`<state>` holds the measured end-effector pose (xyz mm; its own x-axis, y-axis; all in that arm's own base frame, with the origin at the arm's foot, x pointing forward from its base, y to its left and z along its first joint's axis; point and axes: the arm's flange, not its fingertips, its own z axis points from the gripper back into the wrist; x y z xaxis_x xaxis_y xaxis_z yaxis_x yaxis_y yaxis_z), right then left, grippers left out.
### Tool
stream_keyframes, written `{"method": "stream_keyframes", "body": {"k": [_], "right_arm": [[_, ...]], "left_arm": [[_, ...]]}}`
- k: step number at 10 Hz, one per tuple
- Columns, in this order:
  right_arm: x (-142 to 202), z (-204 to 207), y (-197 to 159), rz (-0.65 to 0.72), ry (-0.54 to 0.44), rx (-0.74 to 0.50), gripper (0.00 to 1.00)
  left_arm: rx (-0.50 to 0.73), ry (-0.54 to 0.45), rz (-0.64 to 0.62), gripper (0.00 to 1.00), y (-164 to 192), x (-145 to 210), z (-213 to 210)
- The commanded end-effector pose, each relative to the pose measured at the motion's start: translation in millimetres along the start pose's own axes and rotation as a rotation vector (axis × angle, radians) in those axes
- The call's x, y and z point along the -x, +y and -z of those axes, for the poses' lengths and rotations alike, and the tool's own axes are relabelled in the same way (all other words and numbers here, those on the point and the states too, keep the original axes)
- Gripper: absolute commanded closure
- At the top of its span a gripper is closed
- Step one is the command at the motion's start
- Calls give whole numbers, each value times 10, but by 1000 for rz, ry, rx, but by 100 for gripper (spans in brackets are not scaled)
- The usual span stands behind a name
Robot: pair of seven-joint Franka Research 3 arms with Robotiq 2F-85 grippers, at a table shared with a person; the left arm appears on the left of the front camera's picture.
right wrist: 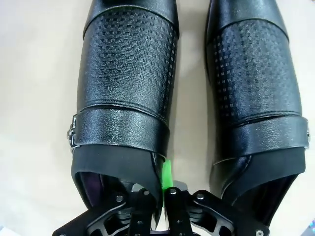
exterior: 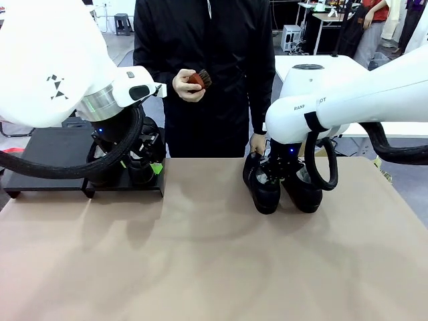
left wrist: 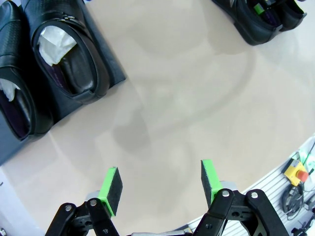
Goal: Organize the shoes by placing them on the stand.
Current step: Pick up one Shoe and place it in the middle of the table.
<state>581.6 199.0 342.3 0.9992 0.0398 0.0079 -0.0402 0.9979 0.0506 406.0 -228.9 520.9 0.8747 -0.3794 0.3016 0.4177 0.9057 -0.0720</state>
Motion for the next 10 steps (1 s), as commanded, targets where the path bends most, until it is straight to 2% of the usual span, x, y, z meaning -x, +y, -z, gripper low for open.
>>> {"method": "stream_keyframes", "body": {"k": [1,3,4,7,8,9,10], "right_arm": [[28,1,23,-14,8,29,100],[78,-83,72,-1,35,4,100],[208,-274,149,12,18,11,100],[801,-895,462,42,-95,-19,100],[963,-982,529,38,-62,-44,100],[531,-758,419,7,-63,-3,100],[531,-758,419,7,-63,-3,100]], "left_arm": [[4,-2,-2,17,16,-12,-6],[4,-2,-2,17,16,-12,-6],[4,-2,-2,17,16,-12,-6],[4,-2,-2,17,16,-12,-6],[4,-2,-2,17,16,-12,-6],[4,-2,-2,17,16,-12,-6],[4,-2,-2,17,16,-12,-6]]}}
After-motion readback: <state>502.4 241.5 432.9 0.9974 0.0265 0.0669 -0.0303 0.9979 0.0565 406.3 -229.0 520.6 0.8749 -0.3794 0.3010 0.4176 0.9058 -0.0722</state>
